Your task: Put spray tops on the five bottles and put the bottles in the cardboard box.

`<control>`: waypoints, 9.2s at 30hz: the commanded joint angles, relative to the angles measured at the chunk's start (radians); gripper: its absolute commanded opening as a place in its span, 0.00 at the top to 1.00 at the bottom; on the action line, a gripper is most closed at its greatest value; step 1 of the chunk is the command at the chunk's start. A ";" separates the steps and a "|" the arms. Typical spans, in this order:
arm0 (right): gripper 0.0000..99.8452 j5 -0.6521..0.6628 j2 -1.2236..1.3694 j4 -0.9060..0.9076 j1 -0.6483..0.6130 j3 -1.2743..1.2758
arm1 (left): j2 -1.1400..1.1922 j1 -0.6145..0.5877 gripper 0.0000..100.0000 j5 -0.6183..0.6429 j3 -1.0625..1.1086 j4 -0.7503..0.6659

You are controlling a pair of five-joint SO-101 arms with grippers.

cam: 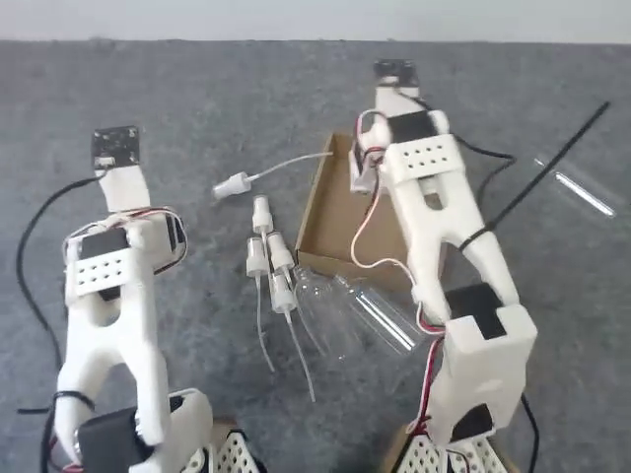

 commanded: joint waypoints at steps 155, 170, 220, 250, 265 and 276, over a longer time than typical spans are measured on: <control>0.98 0.887 -0.389 -0.008 0.751 0.470 | 1.301 0.068 0.87 -0.014 -1.735 0.878; 0.98 0.887 -0.386 -0.036 0.750 0.470 | 1.151 0.040 0.85 0.160 -1.781 0.902; 0.98 0.887 -0.384 -0.038 0.751 0.476 | 0.838 0.083 0.99 -0.160 -1.287 0.855; 0.75 0.942 -0.386 -0.312 0.854 0.795 | 0.302 0.302 0.82 -0.141 -0.202 0.295; 0.75 0.944 -0.395 -0.314 0.854 0.789 | 0.315 0.298 0.85 -0.161 -0.170 0.183; 0.75 0.944 -0.395 -0.315 0.854 0.789 | 0.302 0.299 0.94 -0.164 -0.163 0.218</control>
